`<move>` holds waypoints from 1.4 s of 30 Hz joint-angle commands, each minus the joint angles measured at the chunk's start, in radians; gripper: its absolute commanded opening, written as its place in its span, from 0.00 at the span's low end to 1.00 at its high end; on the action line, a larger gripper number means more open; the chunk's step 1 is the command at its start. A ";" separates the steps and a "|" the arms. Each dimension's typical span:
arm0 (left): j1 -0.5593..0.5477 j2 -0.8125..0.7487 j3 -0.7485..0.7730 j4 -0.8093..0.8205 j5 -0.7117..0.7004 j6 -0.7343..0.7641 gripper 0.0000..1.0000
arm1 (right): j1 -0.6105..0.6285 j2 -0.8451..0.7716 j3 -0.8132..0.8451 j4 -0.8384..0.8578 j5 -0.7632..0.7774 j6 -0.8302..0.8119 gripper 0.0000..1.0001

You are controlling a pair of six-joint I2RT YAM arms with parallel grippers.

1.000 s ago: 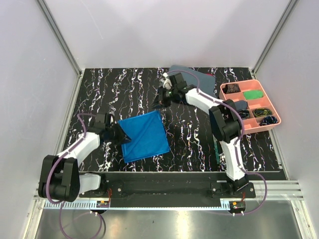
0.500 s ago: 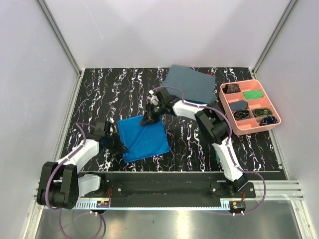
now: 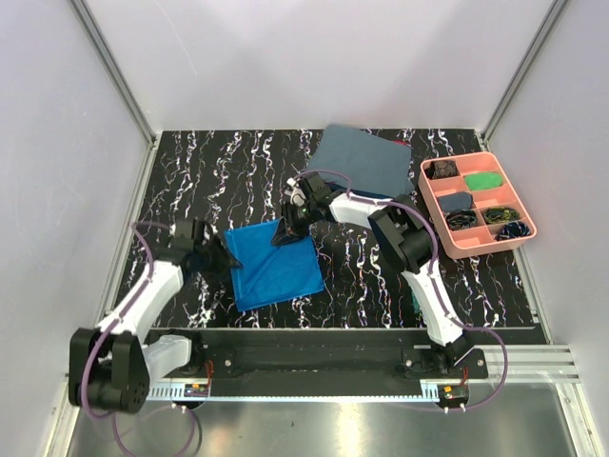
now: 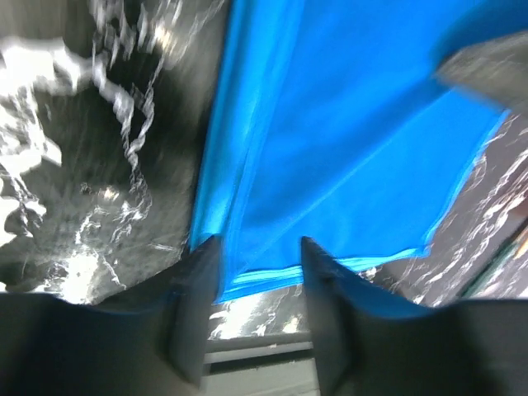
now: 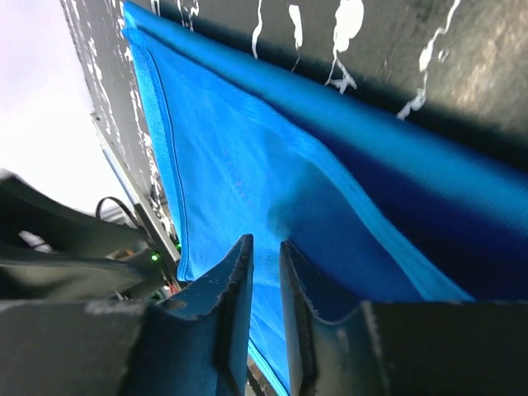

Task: Fold the napkin into a case and place the utensils inside
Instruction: Smooth out the top corner of the square-folded napkin at the center of the board.

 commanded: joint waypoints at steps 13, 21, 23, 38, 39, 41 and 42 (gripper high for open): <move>0.131 0.658 0.577 0.002 0.045 0.297 0.56 | 0.066 -0.293 -0.059 -0.226 0.145 -0.233 0.58; 0.131 0.704 0.587 0.028 -0.007 0.309 0.57 | 0.109 -0.258 -0.053 -0.227 0.129 -0.216 0.55; 0.133 0.720 0.588 0.024 -0.027 0.305 0.57 | 0.122 -0.255 -0.042 -0.226 0.132 -0.213 0.55; 0.121 0.579 0.560 0.065 -0.133 0.283 0.42 | 0.149 -0.233 -0.053 -0.194 0.138 -0.176 0.51; 0.119 0.585 0.581 0.064 -0.123 0.292 0.41 | 0.149 -0.233 -0.054 -0.192 0.139 -0.176 0.51; 0.119 0.633 0.604 0.059 -0.097 0.321 0.38 | 0.150 -0.233 -0.057 -0.192 0.139 -0.177 0.50; 0.119 0.656 0.635 0.047 -0.049 0.332 0.37 | 0.149 -0.233 -0.057 -0.192 0.139 -0.177 0.50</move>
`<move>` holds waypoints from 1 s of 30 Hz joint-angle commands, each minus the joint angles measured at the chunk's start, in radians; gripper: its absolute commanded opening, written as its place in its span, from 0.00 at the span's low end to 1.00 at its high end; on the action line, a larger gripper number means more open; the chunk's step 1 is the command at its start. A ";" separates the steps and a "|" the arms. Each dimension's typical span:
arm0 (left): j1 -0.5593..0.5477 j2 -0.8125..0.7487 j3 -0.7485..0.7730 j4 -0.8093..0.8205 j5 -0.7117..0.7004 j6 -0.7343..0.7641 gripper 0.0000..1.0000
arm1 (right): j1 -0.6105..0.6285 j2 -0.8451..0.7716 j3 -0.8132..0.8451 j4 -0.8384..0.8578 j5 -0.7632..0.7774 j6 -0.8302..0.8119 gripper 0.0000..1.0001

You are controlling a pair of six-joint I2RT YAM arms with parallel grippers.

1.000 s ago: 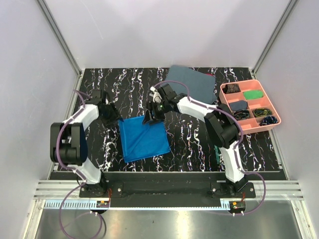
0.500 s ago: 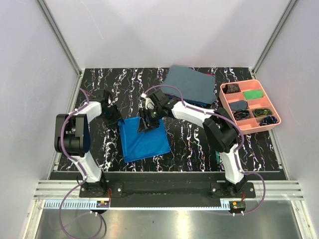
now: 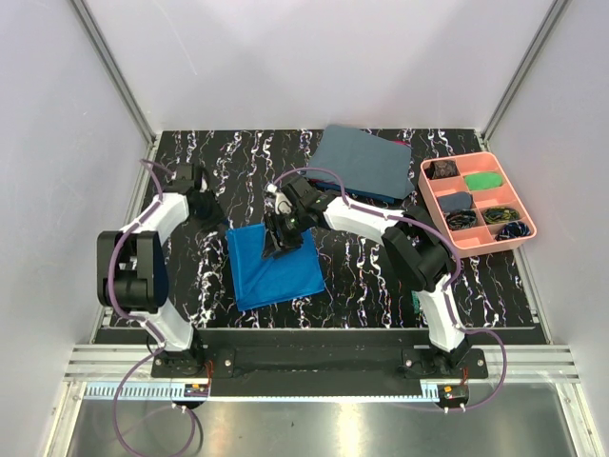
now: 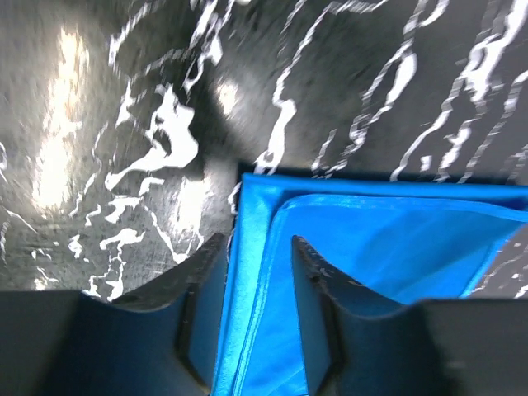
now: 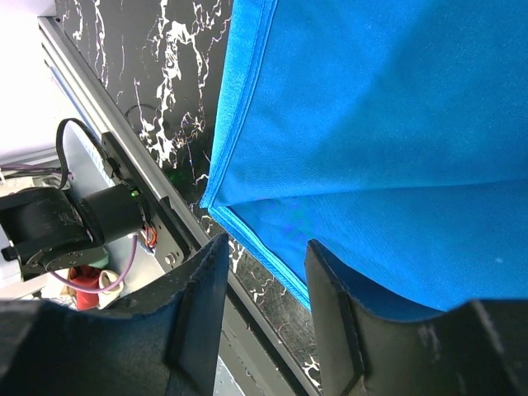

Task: Fold the napkin into a case and place the utensils inside
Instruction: Smooth out the top corner of the square-folded napkin at the center of the board.

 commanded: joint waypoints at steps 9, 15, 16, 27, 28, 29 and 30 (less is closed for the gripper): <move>-0.053 0.183 0.182 -0.017 0.060 0.117 0.39 | 0.008 0.003 -0.002 0.039 0.007 0.011 0.49; -0.077 0.214 0.195 -0.019 0.045 0.119 0.36 | 0.008 0.012 -0.002 0.042 -0.002 0.012 0.49; -0.077 0.219 0.192 -0.019 0.045 0.116 0.34 | 0.008 0.013 -0.002 0.043 -0.006 0.015 0.49; -0.083 0.219 0.209 -0.036 0.030 0.125 0.03 | 0.008 0.013 -0.007 0.057 -0.019 0.022 0.48; -0.083 0.204 0.209 -0.039 0.027 0.125 0.00 | 0.008 0.012 -0.008 0.057 -0.017 0.020 0.48; -0.083 0.194 0.208 -0.049 0.020 0.128 0.00 | 0.008 0.009 -0.010 0.057 -0.016 0.021 0.48; -0.083 0.184 0.206 -0.054 0.017 0.130 0.00 | 0.008 0.007 -0.013 0.059 -0.016 0.023 0.48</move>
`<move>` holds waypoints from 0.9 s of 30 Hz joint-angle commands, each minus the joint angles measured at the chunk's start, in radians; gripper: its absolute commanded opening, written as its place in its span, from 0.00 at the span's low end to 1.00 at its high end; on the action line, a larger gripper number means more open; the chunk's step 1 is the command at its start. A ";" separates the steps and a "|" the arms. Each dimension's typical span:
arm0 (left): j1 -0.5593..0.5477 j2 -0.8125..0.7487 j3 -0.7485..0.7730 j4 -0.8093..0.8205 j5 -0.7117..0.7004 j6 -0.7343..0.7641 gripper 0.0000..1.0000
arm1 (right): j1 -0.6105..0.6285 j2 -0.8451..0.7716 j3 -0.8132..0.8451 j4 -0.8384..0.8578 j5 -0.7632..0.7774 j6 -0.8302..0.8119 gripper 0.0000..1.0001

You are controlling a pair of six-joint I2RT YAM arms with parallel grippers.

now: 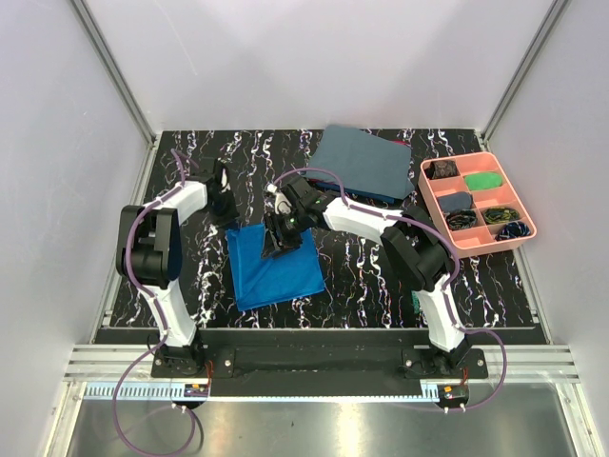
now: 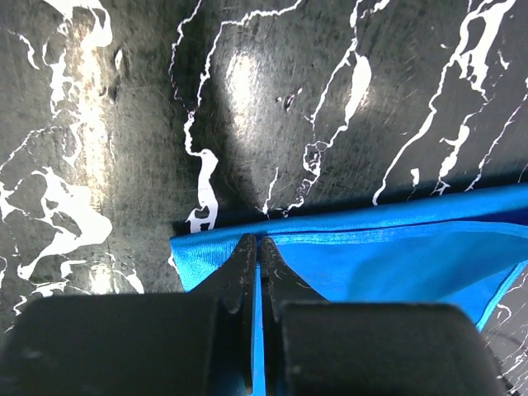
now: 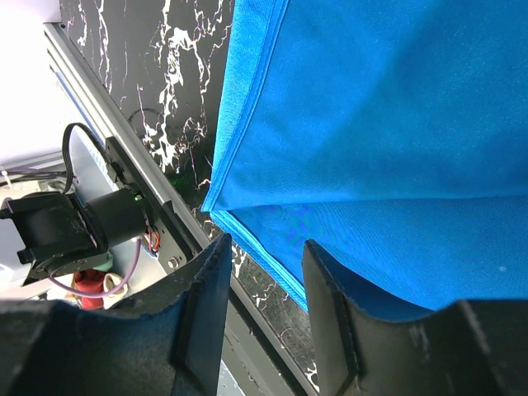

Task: Fold the napkin into a case and place the utensils inside
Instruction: Smooth out the top corner of the square-folded napkin at the center of the board.

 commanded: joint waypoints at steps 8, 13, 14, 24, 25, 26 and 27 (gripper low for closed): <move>-0.003 -0.098 0.017 -0.090 -0.081 0.046 0.00 | 0.041 0.007 -0.002 0.050 -0.012 0.028 0.48; -0.001 -0.067 0.014 -0.099 -0.098 0.054 0.00 | 0.083 0.026 0.027 0.070 -0.002 0.073 0.47; -0.001 -0.062 0.016 -0.099 -0.116 0.059 0.00 | 0.091 0.029 0.026 0.085 -0.005 0.084 0.47; 0.002 -0.006 0.059 -0.094 -0.142 0.073 0.00 | 0.127 0.078 0.012 0.230 -0.092 0.203 0.38; 0.002 -0.001 0.063 -0.096 -0.148 0.073 0.00 | 0.132 0.081 0.012 0.231 -0.094 0.206 0.38; 0.002 0.005 0.063 -0.097 -0.153 0.074 0.00 | 0.135 0.082 0.009 0.234 -0.095 0.209 0.37; 0.005 0.007 0.063 -0.096 -0.155 0.073 0.00 | 0.137 0.084 0.006 0.243 -0.097 0.217 0.37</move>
